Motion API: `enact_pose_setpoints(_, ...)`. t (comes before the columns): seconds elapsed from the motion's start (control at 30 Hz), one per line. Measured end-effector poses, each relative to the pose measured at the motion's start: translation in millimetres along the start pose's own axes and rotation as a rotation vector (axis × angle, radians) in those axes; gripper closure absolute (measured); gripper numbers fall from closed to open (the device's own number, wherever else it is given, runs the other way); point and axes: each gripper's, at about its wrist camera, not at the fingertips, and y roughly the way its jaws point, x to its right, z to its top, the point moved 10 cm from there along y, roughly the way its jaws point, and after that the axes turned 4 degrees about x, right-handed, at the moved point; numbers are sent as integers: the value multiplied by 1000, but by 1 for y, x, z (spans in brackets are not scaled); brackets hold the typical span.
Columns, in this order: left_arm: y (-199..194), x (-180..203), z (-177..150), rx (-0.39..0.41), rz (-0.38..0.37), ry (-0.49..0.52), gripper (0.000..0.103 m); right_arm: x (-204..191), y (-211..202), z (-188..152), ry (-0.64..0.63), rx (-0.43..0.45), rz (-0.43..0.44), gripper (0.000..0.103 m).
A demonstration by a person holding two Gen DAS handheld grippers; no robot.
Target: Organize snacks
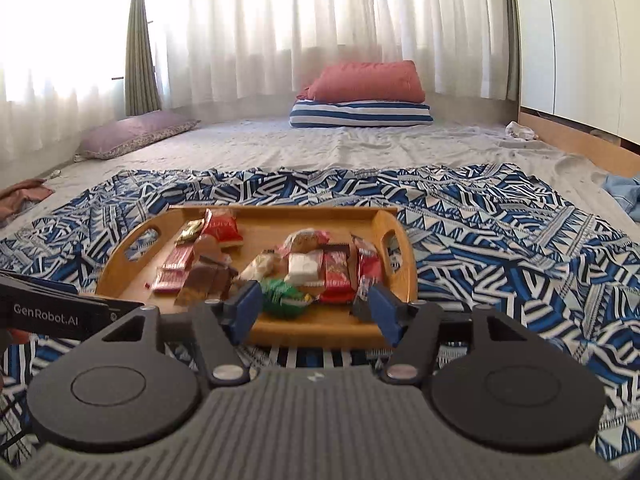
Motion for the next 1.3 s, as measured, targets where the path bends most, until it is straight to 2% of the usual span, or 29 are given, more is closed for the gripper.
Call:
enact_pose_setpoints(0.2,-1,-11,-37,-27,61,17,5,1,-3,-43,-15,-64,-36,26)
enact_pose_setpoints(0.43,5,-17,-62,-53,83,16,5,8,-2,-77,20,-118,-67,25)
enact_pose_setpoints(0.73,10,-16,-71,-47,97,26,2,2,2,-89,4,-118,-68,19)
enact_pose_setpoints(0.97,12,-20,-74,-38,104,3,0,-6,6,-94,-29,-113,-59,10)
enact_pose_setpoints(1.3,13,-22,-76,-6,116,-23,0,-8,12,-96,-37,-131,-50,3)
